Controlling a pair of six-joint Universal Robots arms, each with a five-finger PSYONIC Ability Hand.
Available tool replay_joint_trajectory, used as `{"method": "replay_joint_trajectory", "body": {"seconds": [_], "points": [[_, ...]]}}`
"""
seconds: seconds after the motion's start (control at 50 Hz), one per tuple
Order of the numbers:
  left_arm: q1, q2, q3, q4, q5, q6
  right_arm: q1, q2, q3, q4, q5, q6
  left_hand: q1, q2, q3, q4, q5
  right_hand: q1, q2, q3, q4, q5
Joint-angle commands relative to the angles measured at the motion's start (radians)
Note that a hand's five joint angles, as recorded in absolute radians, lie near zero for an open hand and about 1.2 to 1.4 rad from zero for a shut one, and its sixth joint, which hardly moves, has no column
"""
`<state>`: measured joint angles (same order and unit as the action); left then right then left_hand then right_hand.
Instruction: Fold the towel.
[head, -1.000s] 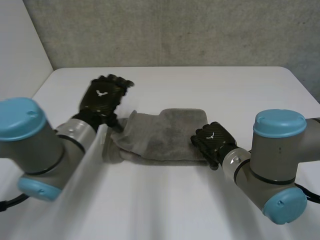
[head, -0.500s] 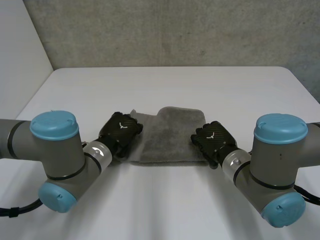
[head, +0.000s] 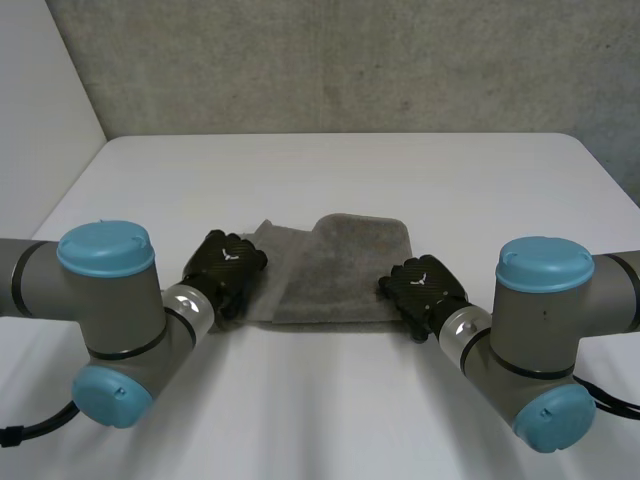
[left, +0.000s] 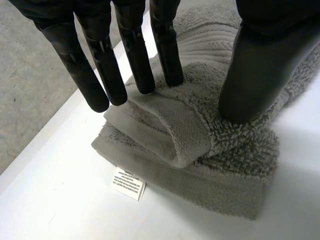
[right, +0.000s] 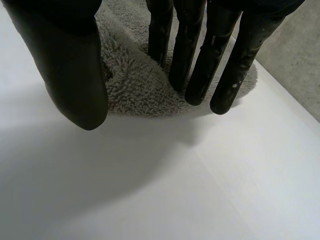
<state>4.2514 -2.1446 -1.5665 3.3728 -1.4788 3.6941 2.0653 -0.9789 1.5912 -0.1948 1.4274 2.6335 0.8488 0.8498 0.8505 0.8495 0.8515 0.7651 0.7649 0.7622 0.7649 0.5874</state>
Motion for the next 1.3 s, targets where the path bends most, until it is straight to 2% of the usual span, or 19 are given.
{"method": "replay_joint_trajectory", "body": {"seconds": [0.02,0.14,0.18,0.3,0.4,0.54,0.7,0.76,0.8,0.94,0.96,0.98,1.0,1.02,1.04,1.06,1.14,1.24,1.3], "points": [[-0.011,0.031,-0.018,-0.018,0.003,-0.043,0.001,0.019,-0.010,-0.011,0.001,0.054,-0.098,-0.099,-0.100,-0.099,-0.275,0.194,0.194,0.197,0.194,0.197],[-0.018,0.046,-0.027,-0.021,0.002,-0.077,0.001,0.023,-0.017,-0.011,-0.001,0.109,-0.098,-0.099,-0.100,-0.099,-0.275,0.418,0.418,0.421,0.418,0.421],[-0.028,0.058,-0.038,-0.023,0.002,-0.085,-0.001,0.026,-0.019,-0.011,-0.005,0.128,-0.098,-0.099,-0.100,-0.099,-0.275,0.631,0.631,0.633,0.631,0.634],[-0.035,0.097,-0.058,-0.023,0.002,-0.088,-0.007,0.014,-0.019,0.020,0.013,0.112,-0.133,-0.134,-0.135,-0.134,-0.311,0.631,0.631,0.634,0.631,0.634],[-0.044,0.161,-0.095,-0.021,0.000,-0.103,-0.086,-0.082,0.056,0.165,0.013,-0.044,-0.333,-0.333,-0.334,-0.333,-0.510,0.631,0.631,0.634,0.631,0.634],[-0.062,0.279,-0.119,-0.021,-0.001,-0.177,-0.218,-0.196,0.076,0.184,0.021,-0.324,-0.456,-0.457,-0.458,-0.457,-0.633,0.631,0.631,0.634,0.631,0.634],[-0.061,0.359,-0.095,-0.018,-0.001,-0.252,0.052,-0.201,-0.119,0.187,0.022,-0.294,-0.491,-0.492,-0.493,-0.492,-0.669,0.631,0.631,0.634,0.631,0.634],[-0.058,0.359,-0.081,-0.016,-0.003,-0.267,0.156,-0.149,-0.180,0.189,0.018,-0.300,-0.491,-0.492,-0.493,-0.492,-0.669,0.631,0.631,0.634,0.631,0.634],[-0.054,0.359,-0.075,-0.016,-0.003,-0.278,0.296,-0.071,-0.238,0.190,0.007,-0.308,-0.491,-0.492,-0.493,-0.492,-0.669,0.631,0.631,0.634,0.631,0.634],[-0.044,0.358,-0.076,-0.013,-0.011,-0.281,0.389,0.008,-0.275,0.180,0.007,-0.302,-0.491,-0.492,-0.493,-0.492,-0.669,0.631,0.631,0.634,0.631,0.634],[-0.039,0.358,-0.078,-0.012,-0.018,-0.284,0.384,0.005,-0.263,0.178,0.004,-0.300,-0.491,-0.492,-0.493,-0.492,-0.669,0.394,0.394,0.397,0.394,0.397],[-0.039,0.358,-0.078,-0.012,-0.018,-0.284,0.384,0.005,-0.263,0.178,0.004,-0.300,-0.491,-0.492,-0.493,-0.492,-0.669,0.391,0.392,0.394,0.392,0.395],[-0.036,0.356,-0.079,-0.012,-0.023,-0.289,0.380,0.000,-0.245,0.178,0.005,-0.297,-0.491,-0.492,-0.493,-0.492,-0.669,-0.027,-0.027,-0.024,-0.027,-0.024],[-0.036,0.356,-0.079,-0.012,-0.023,-0.289,0.380,0.000,-0.244,0.178,0.005,-0.297,-0.491,-0.492,-0.493,-0.492,-0.669,-0.031,-0.031,-0.028,-0.031,-0.028],[-0.033,0.356,-0.082,-0.012,-0.026,-0.292,0.378,-0.006,-0.220,0.175,0.007,-0.293,-0.491,-0.492,-0.493,-0.492,-0.669,-0.400,-0.400,-0.398,-0.400,-0.397],[-0.033,0.353,-0.084,-0.010,-0.028,-0.296,0.381,-0.020,-0.193,0.173,0.005,-0.287,-0.491,-0.492,-0.493,-0.492,-0.669,-0.591,-0.590,-0.588,-0.590,-0.587],[-0.031,0.350,-0.075,-0.010,-0.026,-0.307,0.352,-0.087,-0.140,0.161,0.005,-0.247,-0.491,-0.492,-0.493,-0.492,-0.669,-0.591,-0.590,-0.588,-0.590,-0.587],[-0.042,0.322,-0.036,-0.007,-0.023,-0.324,0.184,-0.246,-0.036,0.126,0.004,-0.075,-0.491,-0.492,-0.493,-0.492,-0.669,-0.591,-0.590,-0.588,-0.590,-0.587],[-0.062,0.272,0.010,-0.004,-0.026,-0.358,0.151,-0.264,-0.028,0.126,0.004,-0.027,-0.489,-0.489,-0.490,-0.489,-0.666,-0.591,-0.590,-0.588,-0.590,-0.587]]}}
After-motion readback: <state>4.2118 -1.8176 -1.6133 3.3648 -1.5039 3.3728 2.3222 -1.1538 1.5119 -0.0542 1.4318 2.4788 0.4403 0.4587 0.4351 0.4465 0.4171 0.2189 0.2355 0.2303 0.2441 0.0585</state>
